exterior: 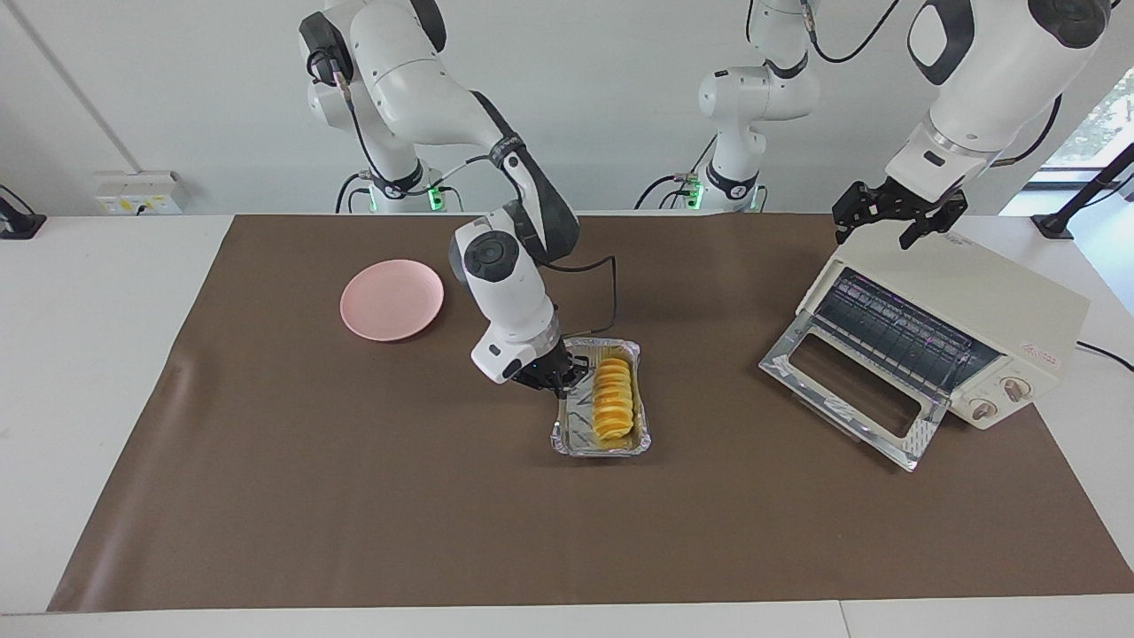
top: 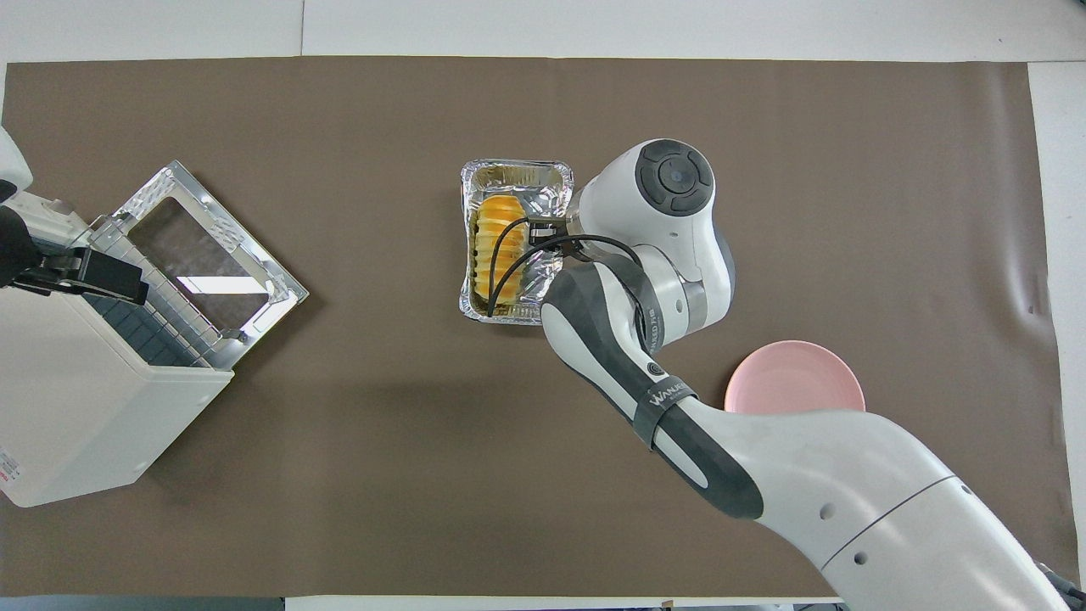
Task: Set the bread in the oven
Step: 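Grasp the foil tray edge with the right gripper and slide it toward the oven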
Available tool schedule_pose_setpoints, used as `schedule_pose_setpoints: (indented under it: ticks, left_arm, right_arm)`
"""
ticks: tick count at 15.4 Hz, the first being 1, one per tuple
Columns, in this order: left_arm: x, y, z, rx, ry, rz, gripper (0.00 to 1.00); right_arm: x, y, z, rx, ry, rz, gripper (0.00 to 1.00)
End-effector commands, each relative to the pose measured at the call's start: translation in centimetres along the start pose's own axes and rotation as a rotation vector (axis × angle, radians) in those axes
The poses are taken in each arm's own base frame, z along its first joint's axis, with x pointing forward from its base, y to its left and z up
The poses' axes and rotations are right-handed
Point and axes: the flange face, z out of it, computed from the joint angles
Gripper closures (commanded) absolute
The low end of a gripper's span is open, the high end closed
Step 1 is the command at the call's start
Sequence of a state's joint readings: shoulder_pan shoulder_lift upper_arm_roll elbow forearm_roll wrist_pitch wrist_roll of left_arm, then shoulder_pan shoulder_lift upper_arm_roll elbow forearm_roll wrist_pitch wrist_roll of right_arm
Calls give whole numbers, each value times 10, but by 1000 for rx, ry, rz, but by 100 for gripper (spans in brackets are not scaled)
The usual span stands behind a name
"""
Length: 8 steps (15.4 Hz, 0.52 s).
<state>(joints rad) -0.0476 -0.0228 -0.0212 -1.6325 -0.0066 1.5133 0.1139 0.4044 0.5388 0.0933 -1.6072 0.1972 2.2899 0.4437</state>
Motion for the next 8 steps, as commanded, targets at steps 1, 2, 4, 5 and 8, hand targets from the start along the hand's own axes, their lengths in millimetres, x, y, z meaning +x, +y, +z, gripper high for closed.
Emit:
schedule_pose_setpoints:
  ticks: [1, 2, 4, 5, 8]
  left_arm:
    - [-4, -1, -5, -13, 14, -5, 0]
    - [-4, -1, -5, -14, 12, -5, 0]
    - [-4, -1, -5, -13, 14, -5, 0]
    - [-4, -1, -5, -13, 14, -5, 0]
    - [-4, -1, -5, -13, 14, -5, 0]
  right_arm:
    - [-7, 4, 4, 11, -6, 31, 80]
    - [-8, 3, 4, 11, -7, 30, 64]
    - [-7, 2, 3, 13, -4, 35, 37]
    - [-4, 2, -2, 15, 0, 47, 35]
    - [10, 6, -26, 15, 0, 60, 29]
